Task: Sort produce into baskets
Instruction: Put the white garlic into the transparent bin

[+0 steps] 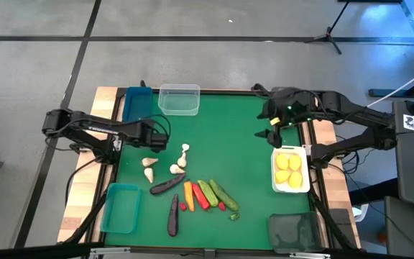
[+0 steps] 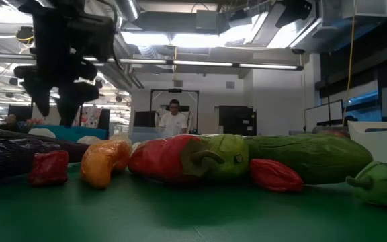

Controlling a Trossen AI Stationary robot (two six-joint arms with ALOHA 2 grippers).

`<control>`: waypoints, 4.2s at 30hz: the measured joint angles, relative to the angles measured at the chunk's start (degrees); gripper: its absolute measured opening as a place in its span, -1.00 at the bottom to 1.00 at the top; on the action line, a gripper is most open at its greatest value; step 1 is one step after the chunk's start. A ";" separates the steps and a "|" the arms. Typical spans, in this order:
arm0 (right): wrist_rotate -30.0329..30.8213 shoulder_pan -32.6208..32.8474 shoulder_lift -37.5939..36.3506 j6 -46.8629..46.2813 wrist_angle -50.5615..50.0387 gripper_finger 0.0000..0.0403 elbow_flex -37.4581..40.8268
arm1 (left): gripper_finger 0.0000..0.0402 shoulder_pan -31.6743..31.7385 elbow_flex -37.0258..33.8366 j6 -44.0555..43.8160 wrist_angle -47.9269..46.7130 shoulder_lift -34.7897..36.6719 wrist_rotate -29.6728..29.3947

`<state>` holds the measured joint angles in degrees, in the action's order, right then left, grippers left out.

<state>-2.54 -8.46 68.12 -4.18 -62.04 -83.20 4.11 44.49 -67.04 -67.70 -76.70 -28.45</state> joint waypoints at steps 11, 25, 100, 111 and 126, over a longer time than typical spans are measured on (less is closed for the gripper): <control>3.06 1.85 0.00 -0.04 -0.36 0.66 2.77 | 0.78 -1.94 -0.02 -3.21 -5.01 -0.81 2.51; 3.03 1.76 0.02 -0.73 1.48 0.66 6.99 | 0.77 -1.22 -7.98 -3.34 4.95 -1.04 2.73; 1.46 1.74 0.02 -0.68 2.57 0.66 6.99 | 0.41 3.34 -6.54 24.91 16.68 -0.84 -3.20; 1.46 1.74 0.02 -0.68 2.14 0.66 6.99 | 0.41 5.78 -6.58 24.04 13.97 -0.88 -1.62; 1.46 1.74 0.02 -1.67 1.93 0.66 6.99 | 0.13 5.76 -11.40 21.24 14.72 -0.91 1.36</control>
<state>-1.08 -6.72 68.14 -5.85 -60.11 -76.20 9.87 33.09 -45.80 -52.98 -77.61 -27.09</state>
